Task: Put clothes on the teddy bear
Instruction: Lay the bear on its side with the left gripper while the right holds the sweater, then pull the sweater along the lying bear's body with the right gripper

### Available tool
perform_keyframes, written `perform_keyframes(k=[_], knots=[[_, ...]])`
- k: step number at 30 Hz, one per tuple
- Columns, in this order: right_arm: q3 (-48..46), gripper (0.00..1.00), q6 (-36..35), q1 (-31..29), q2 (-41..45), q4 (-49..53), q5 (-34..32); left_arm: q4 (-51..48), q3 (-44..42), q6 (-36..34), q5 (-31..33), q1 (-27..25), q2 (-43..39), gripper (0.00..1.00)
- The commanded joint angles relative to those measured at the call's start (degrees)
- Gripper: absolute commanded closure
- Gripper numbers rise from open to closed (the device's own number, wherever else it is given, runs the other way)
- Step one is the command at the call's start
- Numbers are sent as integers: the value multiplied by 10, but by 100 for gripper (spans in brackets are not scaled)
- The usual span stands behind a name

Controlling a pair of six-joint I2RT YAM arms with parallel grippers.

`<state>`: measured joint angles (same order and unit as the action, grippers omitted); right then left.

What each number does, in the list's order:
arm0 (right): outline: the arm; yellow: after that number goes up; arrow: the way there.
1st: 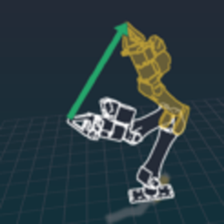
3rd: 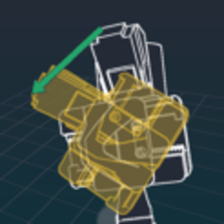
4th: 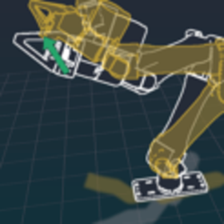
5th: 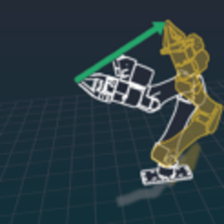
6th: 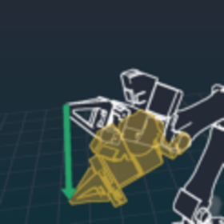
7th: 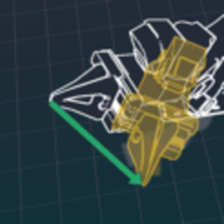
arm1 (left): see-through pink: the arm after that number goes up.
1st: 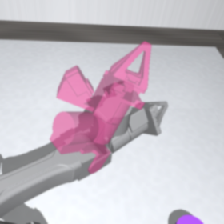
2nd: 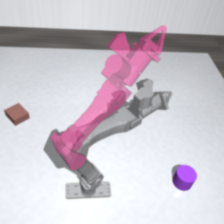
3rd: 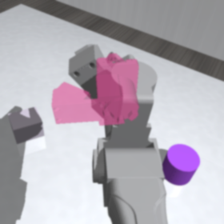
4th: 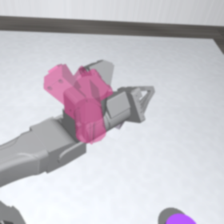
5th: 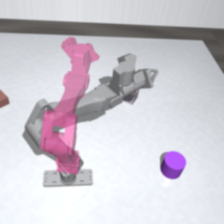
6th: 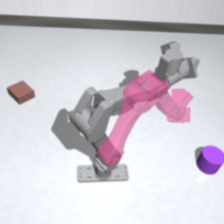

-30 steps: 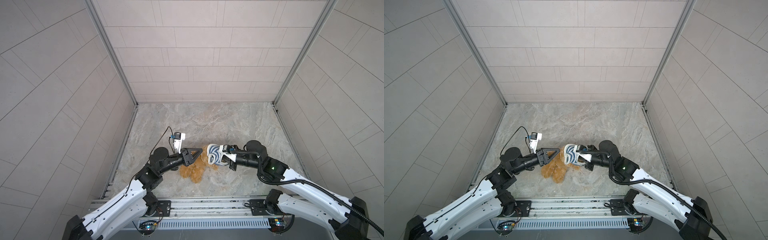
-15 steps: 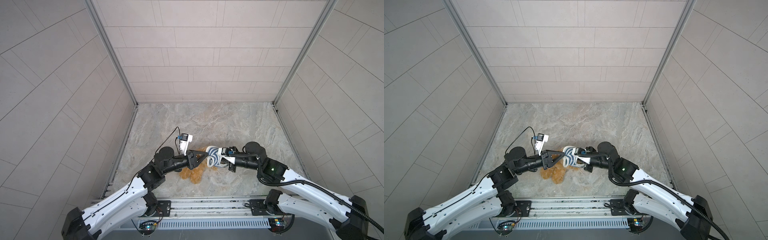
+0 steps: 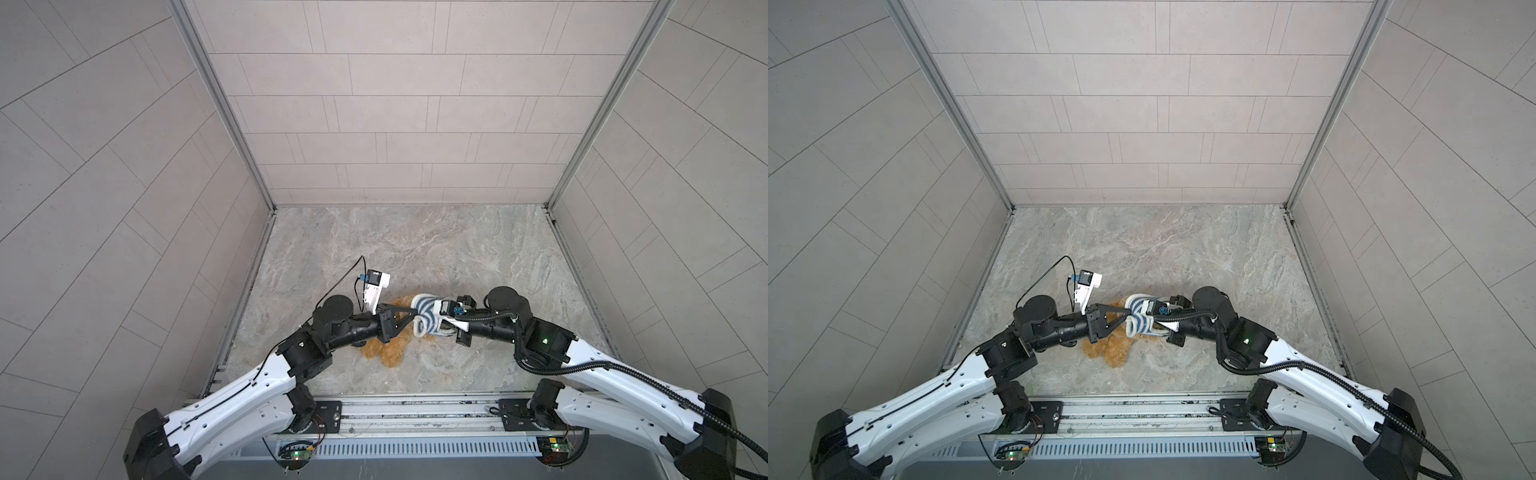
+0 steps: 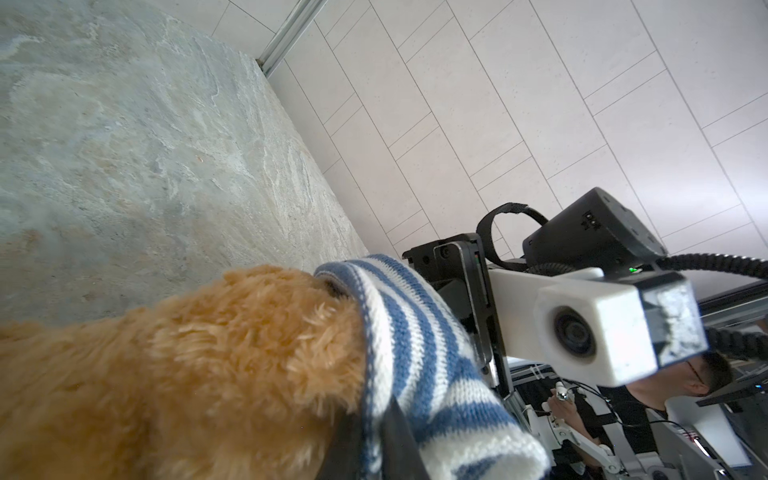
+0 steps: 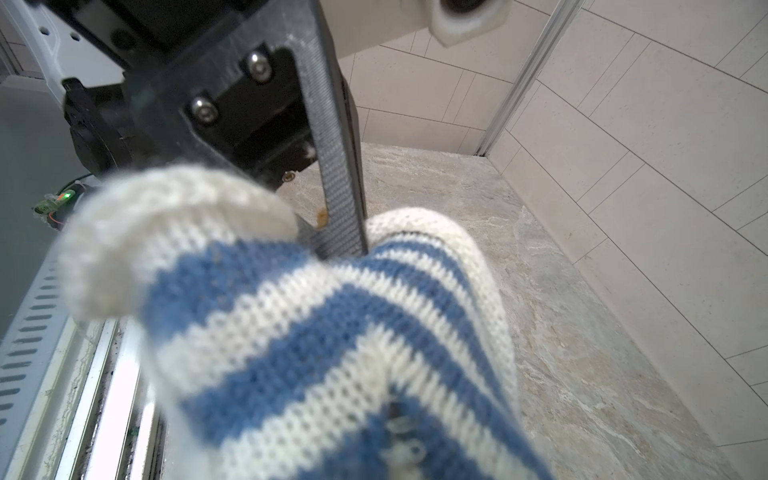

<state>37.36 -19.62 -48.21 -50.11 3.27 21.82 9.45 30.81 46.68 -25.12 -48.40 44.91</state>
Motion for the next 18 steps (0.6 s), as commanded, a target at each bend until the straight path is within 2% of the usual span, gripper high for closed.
perform_keyframes(k=[1, 5, 10, 18], knots=[[18, 100, -32, -10, 13, -8, -13, -21, 17, -13, 15, 0, -21, 92], [17, 100, -57, -34, 18, -1, -44, -46, 11, -16, 15, 23, -43, 100], [17, 100, -91, -74, 18, 11, -89, -52, -3, -1, -4, 68, -69, 100], [5, 100, -117, -119, 42, -4, -135, -68, -34, 15, 13, 89, -76, 100]])
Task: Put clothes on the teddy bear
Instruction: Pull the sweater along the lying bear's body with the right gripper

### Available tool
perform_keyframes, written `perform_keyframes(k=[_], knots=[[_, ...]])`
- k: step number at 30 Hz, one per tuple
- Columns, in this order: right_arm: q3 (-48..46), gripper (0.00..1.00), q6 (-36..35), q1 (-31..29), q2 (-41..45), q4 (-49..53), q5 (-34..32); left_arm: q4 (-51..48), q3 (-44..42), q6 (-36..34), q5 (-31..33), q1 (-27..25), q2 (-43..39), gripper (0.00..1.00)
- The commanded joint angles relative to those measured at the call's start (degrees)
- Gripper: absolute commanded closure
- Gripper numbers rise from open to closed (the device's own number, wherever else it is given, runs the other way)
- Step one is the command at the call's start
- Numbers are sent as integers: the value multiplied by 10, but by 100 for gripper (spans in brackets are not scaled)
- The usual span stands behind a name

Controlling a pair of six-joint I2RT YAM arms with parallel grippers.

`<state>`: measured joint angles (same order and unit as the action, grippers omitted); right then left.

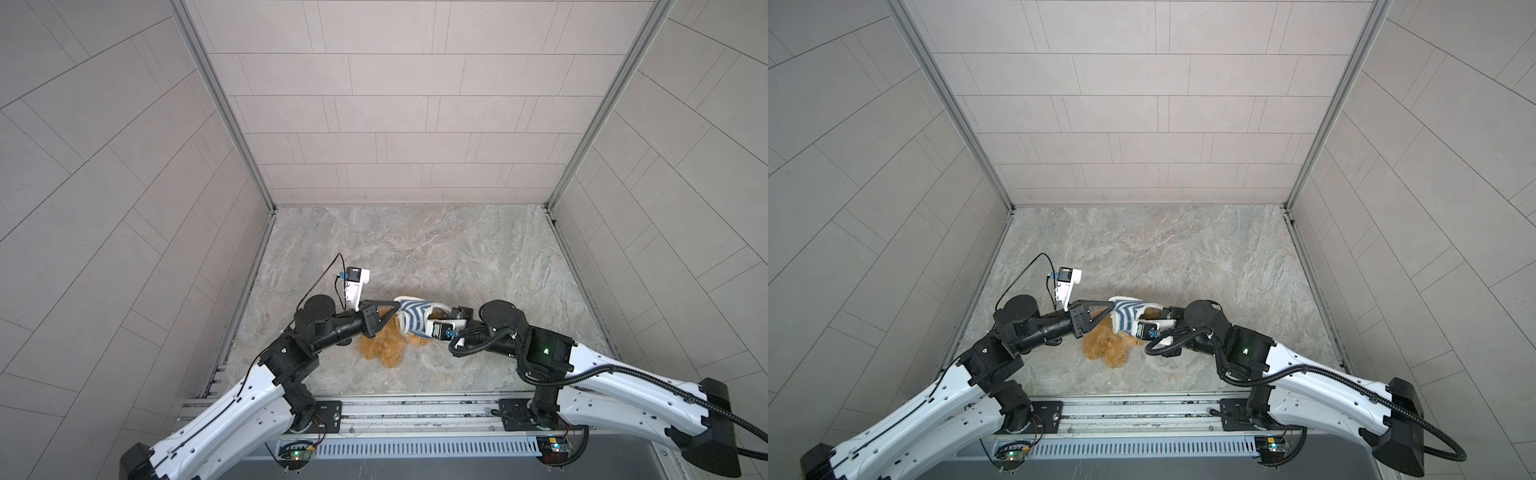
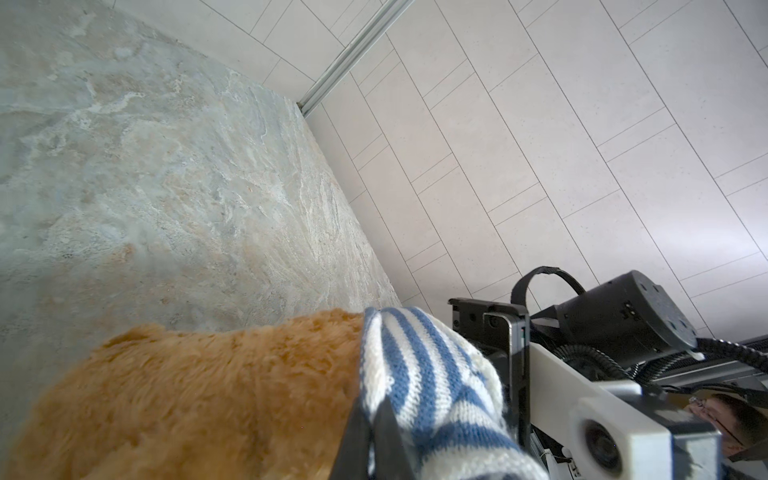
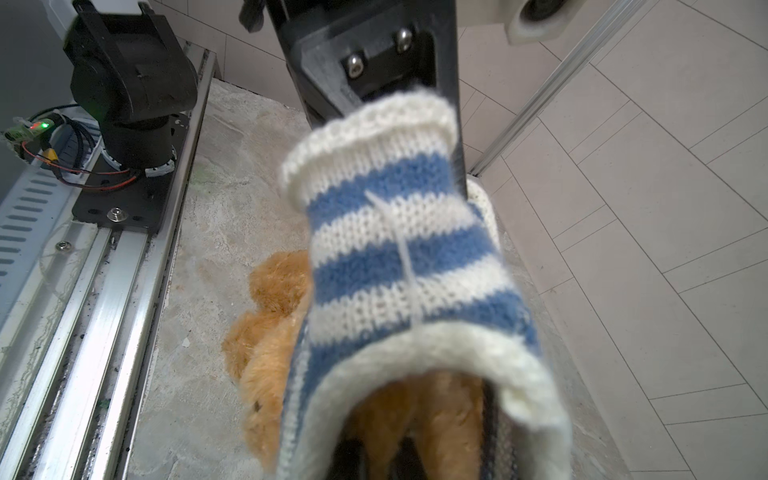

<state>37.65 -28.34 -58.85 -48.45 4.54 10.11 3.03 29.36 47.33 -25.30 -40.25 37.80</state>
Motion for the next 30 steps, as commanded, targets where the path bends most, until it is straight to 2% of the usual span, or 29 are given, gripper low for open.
perform_keyframes(k=[1, 8, 15, 22, 26, 30], knots=[[0, 100, -30, -15, 32, -21, -18, -6, -28, 11, 17, 8, -5, 100], [-17, 100, -24, -23, 56, -43, -26, -32, -68, 11, 7, 8, -13, 100], [-26, 100, -5, -23, 66, -58, -21, -119, -70, -53, 1, 7, -12, 100], [-32, 100, 19, -23, 67, -71, -21, -136, -70, -102, 11, 7, 25, 100], [-25, 100, 49, -23, 49, -69, -41, -92, -60, -87, 9, 8, 31, 100], [24, 100, 117, -23, 14, -35, -86, -31, -39, -65, 14, 7, 24, 89]])
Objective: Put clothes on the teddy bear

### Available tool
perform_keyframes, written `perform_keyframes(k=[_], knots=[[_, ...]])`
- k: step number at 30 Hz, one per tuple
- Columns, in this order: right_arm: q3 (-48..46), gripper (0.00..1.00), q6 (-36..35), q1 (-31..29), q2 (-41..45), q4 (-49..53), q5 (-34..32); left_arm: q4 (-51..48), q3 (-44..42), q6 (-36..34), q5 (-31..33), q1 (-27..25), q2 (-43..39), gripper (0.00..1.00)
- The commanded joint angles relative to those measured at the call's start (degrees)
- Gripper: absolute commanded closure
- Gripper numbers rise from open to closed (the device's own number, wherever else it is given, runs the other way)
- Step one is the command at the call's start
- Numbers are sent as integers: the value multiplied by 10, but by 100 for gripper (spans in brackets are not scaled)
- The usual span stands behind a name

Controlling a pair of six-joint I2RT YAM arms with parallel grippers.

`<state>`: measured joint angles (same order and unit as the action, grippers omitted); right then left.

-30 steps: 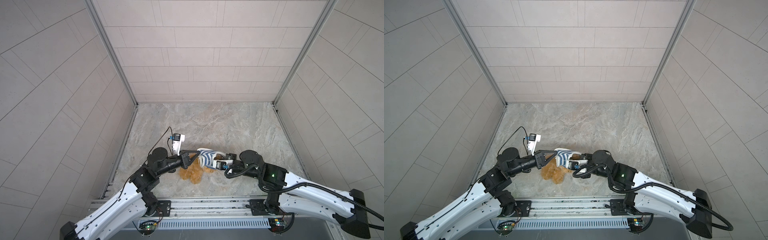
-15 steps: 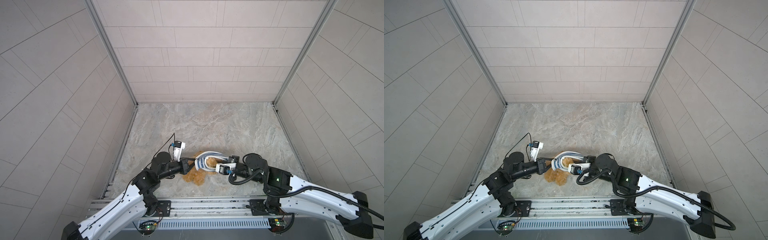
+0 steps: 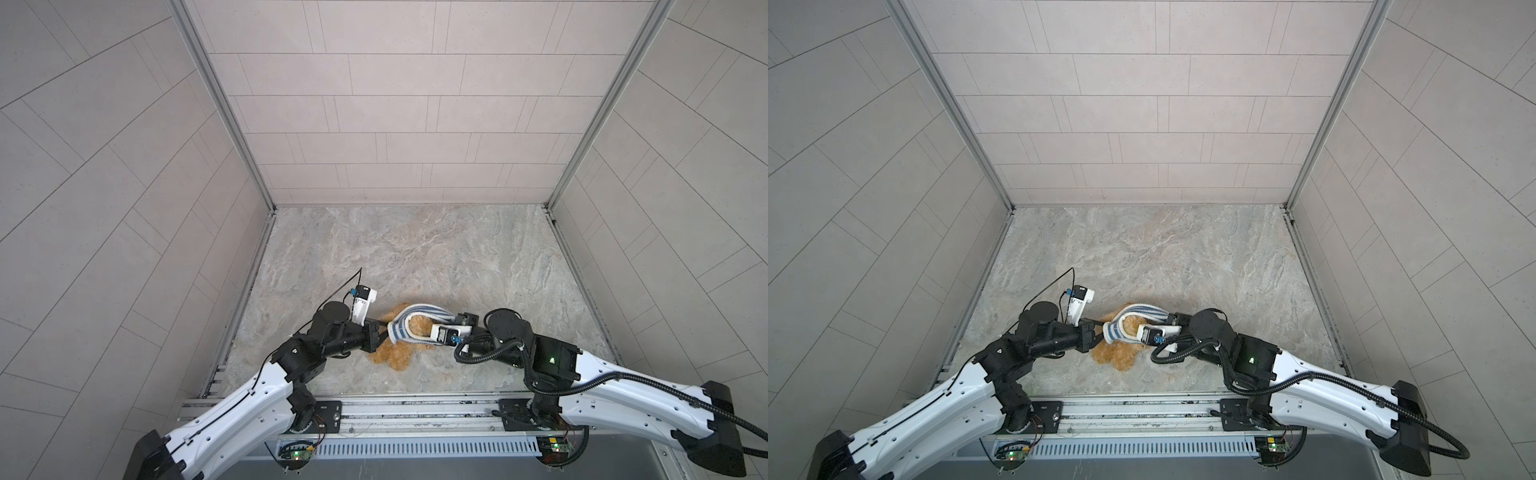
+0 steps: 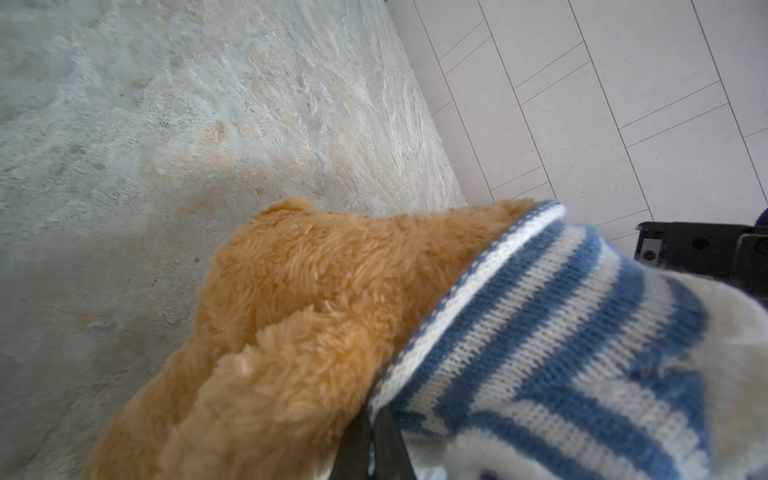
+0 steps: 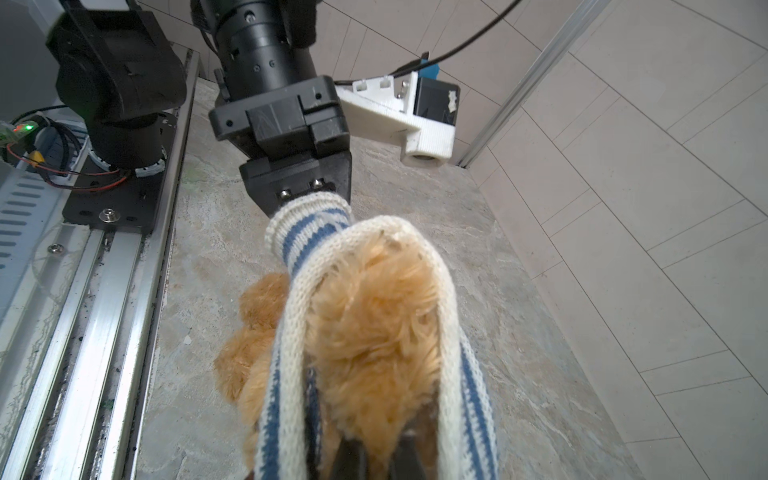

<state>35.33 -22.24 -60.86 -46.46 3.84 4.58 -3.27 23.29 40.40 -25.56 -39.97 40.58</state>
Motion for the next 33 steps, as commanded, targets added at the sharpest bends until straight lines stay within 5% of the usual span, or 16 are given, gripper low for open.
perform_keyframes(k=[1, 13, 17, 23, 33], knots=[[56, 100, 80, -3, -13, -23, -44, 44, 27, 6, 17, 4, -3, 88], [110, 100, 340, 0, -61, 3, -197, -40, 91, -50, 103, 2, -63, 49], [120, 100, 430, 4, -80, -3, -227, 13, 62, -38, 129, -28, -81, 42], [132, 100, 496, 3, -127, -22, -238, 115, 36, -23, 196, -137, -38, 50], [66, 100, 568, 0, -125, -156, -281, 277, 5, 3, 264, -215, 67, 61]])
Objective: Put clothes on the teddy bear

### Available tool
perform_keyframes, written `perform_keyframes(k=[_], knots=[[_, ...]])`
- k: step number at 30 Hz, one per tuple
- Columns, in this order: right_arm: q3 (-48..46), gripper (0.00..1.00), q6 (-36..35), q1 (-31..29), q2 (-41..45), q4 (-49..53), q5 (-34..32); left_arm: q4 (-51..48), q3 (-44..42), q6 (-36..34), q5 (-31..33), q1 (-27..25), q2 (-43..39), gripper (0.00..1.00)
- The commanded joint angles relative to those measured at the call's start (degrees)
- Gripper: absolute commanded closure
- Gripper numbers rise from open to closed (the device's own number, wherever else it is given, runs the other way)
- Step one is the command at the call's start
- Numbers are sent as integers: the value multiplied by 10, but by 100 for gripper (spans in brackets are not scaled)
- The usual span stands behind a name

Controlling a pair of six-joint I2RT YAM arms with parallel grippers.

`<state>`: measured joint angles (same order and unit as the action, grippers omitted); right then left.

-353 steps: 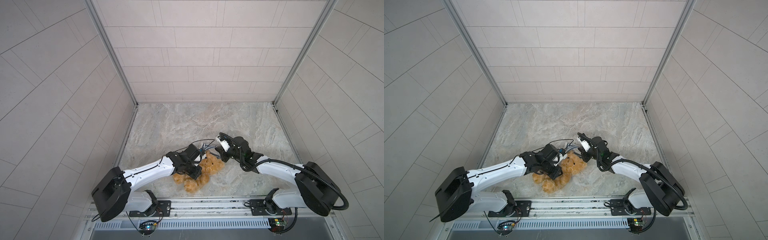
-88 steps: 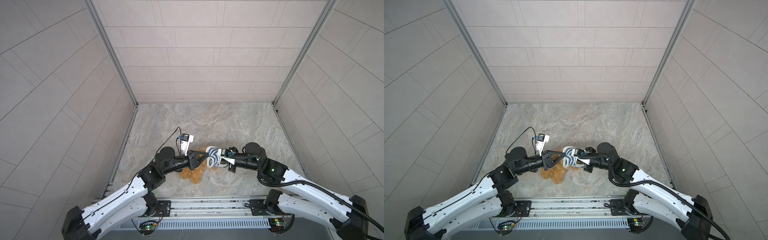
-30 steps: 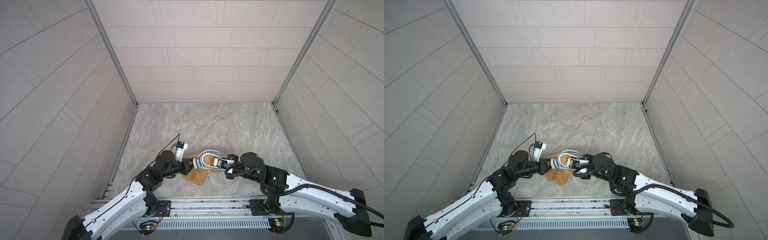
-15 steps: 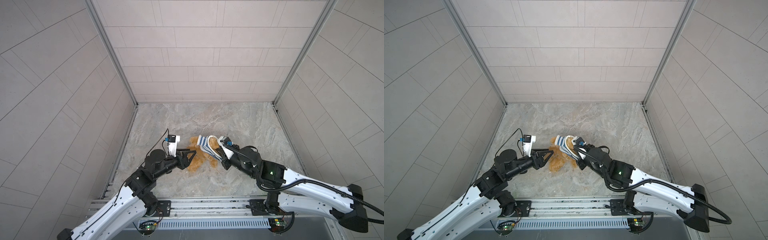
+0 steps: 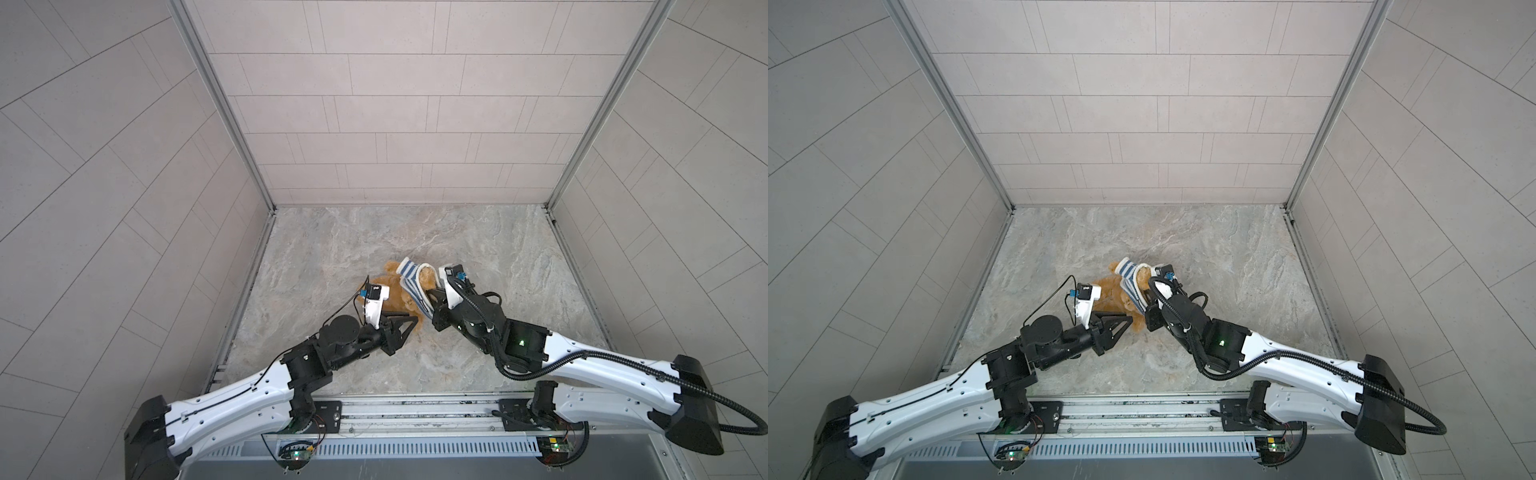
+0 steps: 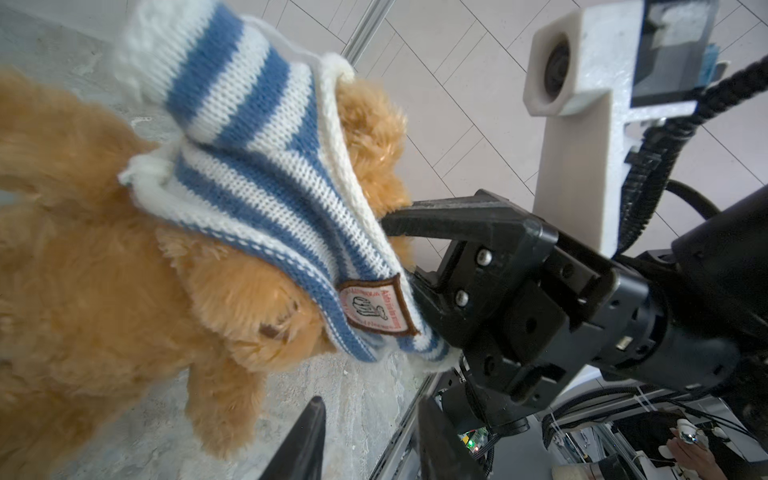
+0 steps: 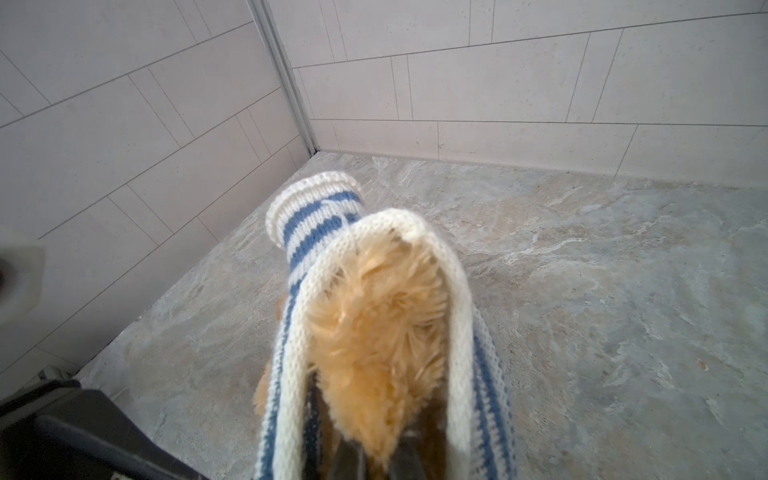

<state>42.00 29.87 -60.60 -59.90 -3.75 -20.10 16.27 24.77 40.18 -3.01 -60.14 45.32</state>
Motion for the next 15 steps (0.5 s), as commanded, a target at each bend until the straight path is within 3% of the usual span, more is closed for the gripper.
perform_keyframes(k=[1, 8, 15], knots=[[-3, 100, 52, -3, 9, -85, -36, 96, -13, 7, 47, -17, 29, 61], [-11, 100, 72, -8, 7, -108, -36, 139, -13, 20, 81, -21, 81, 68], [-13, 100, 79, -13, 2, -115, -40, 153, -4, 19, 86, -21, 107, 65]])
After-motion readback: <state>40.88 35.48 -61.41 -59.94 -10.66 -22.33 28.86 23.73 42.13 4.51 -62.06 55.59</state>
